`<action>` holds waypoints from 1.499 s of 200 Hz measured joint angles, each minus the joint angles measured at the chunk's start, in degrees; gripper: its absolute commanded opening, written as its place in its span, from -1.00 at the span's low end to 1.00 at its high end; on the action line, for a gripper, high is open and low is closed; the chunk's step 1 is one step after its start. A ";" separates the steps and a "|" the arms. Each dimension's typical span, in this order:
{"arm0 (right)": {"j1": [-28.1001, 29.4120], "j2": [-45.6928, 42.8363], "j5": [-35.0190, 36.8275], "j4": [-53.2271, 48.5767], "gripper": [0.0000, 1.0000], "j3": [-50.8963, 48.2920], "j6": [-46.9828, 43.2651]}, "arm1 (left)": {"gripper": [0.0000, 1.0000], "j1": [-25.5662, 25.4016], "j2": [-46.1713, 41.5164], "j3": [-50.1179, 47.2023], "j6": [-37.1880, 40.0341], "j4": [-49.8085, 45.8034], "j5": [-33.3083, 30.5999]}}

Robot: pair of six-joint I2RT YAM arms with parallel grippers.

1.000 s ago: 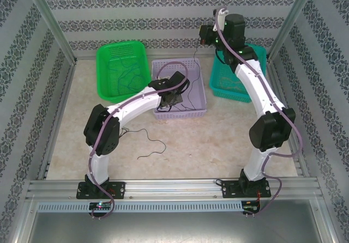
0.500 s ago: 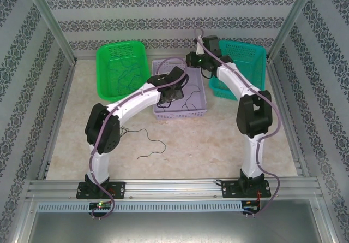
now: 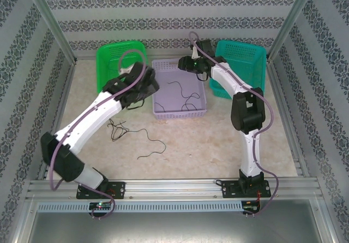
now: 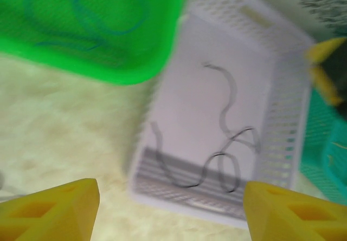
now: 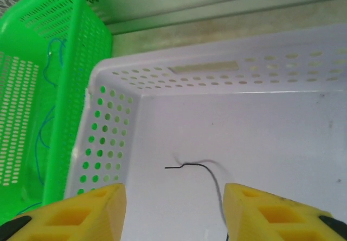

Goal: Untangle the cables

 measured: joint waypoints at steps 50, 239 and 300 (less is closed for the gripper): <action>1.31 -23.56 4.98 4.31 -0.07 -14.08 -2.86 | 0.33 10.60 -14.32 -20.79 -4.00 -2.58 5.51; 44.94 -27.93 13.46 3.21 0.14 -50.40 -17.22 | 0.08 15.67 -16.65 -36.89 -8.68 -0.28 14.58; 49.09 -24.61 7.43 2.14 0.27 -45.29 -41.92 | 0.10 20.28 -16.41 -36.89 -7.19 -0.28 14.21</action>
